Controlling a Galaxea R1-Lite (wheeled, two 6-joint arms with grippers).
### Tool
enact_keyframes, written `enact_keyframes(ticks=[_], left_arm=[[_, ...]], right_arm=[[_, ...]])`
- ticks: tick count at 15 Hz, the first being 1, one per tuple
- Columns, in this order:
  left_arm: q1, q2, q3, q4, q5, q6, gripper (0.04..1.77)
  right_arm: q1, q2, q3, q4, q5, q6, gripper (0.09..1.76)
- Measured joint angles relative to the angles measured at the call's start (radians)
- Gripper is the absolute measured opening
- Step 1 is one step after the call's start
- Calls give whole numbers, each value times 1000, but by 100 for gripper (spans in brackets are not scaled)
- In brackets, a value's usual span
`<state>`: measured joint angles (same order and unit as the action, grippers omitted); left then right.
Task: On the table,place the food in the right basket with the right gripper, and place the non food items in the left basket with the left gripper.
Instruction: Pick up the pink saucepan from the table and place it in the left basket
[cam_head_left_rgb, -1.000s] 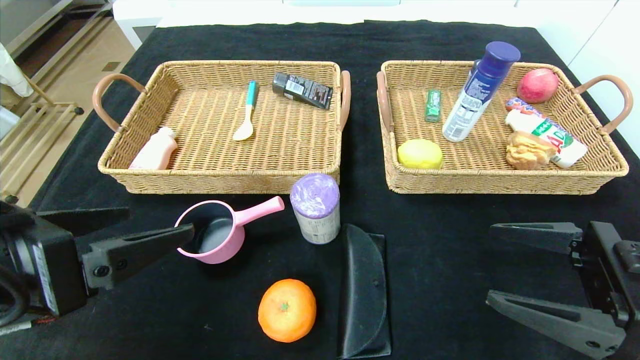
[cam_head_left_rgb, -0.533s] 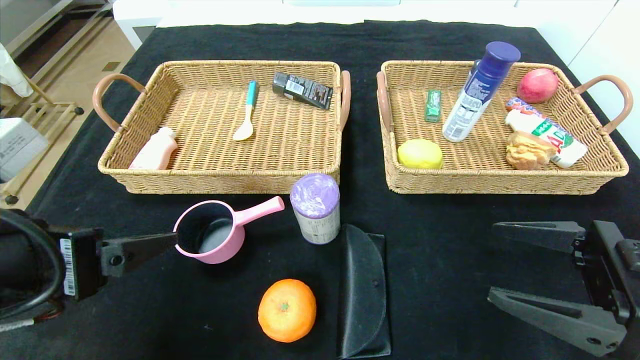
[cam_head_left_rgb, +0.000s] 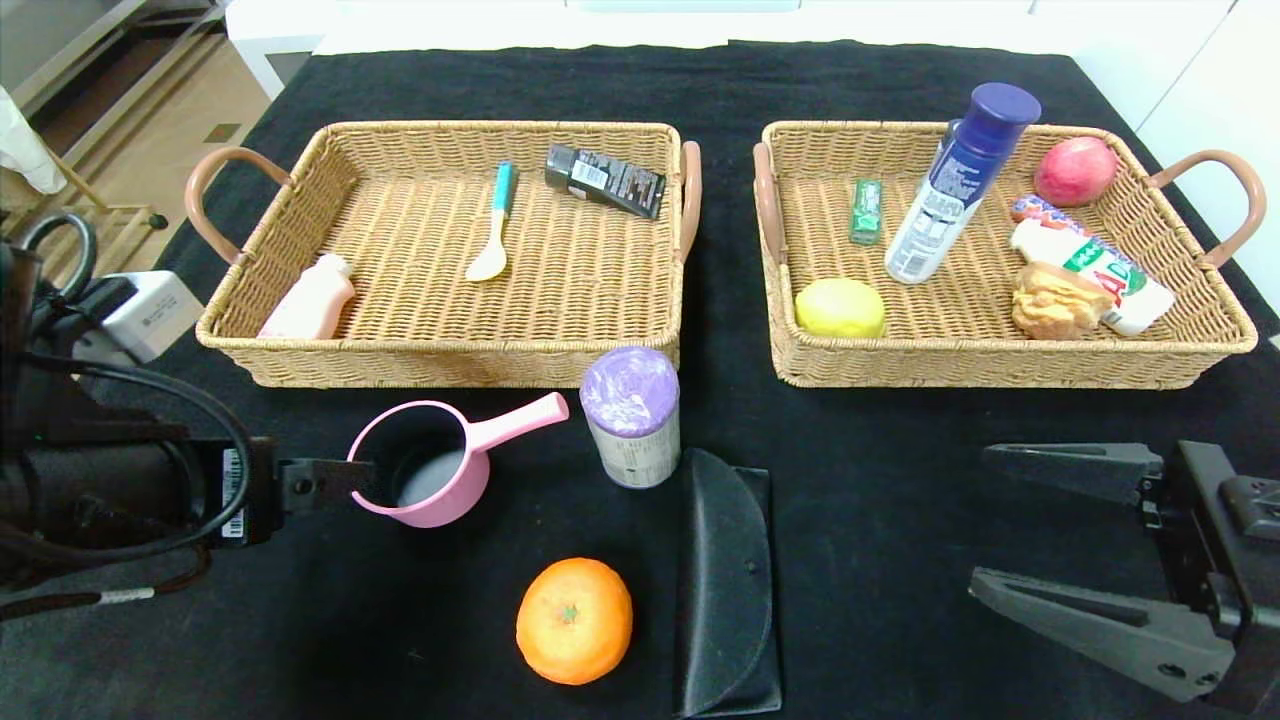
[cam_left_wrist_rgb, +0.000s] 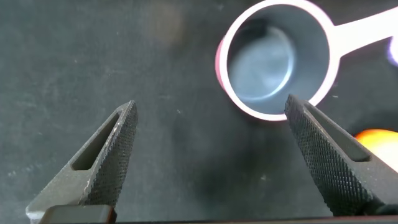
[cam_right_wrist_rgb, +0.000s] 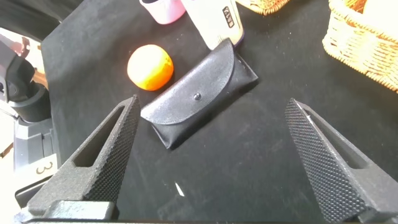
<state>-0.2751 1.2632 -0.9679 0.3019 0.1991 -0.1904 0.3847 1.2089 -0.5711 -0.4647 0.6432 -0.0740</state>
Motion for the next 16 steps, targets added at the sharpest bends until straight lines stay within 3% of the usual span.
enact_keyframes(ticks=[11,16], left_arm=[[15,137,-9,-67,-6,-18,172],[16,166,4,-157,-7,-18,172]], right_arm=[[-14,24,-1,-3,-1,-3,170],[-15,28,-1,-3,-1,-3,170]])
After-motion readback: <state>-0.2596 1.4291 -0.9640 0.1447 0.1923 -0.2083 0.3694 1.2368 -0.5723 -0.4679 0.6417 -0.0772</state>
